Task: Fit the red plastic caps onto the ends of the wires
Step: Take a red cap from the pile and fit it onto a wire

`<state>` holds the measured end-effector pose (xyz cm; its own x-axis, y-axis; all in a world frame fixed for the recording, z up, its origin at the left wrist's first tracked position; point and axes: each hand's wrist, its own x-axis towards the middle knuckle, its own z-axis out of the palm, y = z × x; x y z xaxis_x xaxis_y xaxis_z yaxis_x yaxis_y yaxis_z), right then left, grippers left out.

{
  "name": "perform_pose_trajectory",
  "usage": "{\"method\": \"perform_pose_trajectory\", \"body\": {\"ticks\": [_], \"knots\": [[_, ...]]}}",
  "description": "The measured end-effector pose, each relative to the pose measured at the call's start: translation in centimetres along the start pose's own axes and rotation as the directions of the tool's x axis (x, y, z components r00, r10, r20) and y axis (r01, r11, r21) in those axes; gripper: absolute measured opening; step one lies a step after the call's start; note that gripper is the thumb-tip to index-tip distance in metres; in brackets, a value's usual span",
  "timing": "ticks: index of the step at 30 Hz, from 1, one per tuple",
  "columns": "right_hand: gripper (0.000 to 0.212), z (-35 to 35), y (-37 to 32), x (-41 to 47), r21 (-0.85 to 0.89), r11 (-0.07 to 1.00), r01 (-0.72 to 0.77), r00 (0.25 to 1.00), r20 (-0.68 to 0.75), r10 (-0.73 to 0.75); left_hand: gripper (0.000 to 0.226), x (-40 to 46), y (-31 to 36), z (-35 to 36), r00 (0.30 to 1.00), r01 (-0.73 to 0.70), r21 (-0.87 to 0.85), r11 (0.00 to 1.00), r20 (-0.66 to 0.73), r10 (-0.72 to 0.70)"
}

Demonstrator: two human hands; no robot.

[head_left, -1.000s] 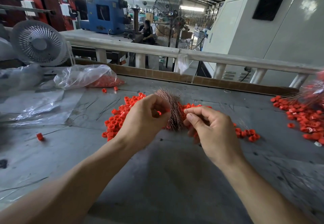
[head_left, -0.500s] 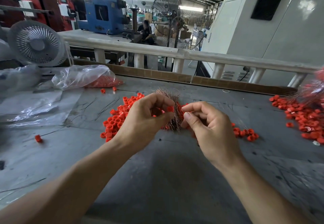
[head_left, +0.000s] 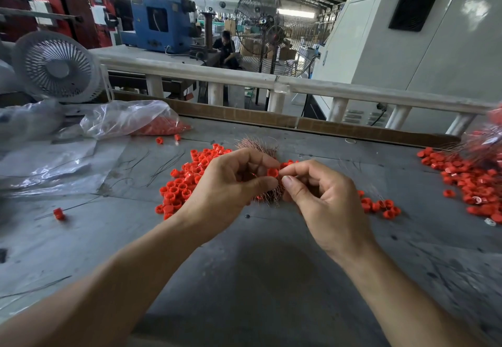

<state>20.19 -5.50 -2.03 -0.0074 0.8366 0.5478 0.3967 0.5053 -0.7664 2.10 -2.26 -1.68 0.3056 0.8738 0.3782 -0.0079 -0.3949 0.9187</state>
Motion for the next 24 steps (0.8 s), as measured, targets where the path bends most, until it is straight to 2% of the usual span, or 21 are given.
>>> {"method": "perform_pose_trajectory", "body": {"ticks": [24], "knots": [[0.016, 0.17, 0.03, -0.01, 0.010, 1.000, -0.011, 1.000, -0.003, 0.011, 0.021, -0.32, 0.42, 0.09, 1.000, 0.011, -0.018, 1.000, 0.008, -0.011]]}}
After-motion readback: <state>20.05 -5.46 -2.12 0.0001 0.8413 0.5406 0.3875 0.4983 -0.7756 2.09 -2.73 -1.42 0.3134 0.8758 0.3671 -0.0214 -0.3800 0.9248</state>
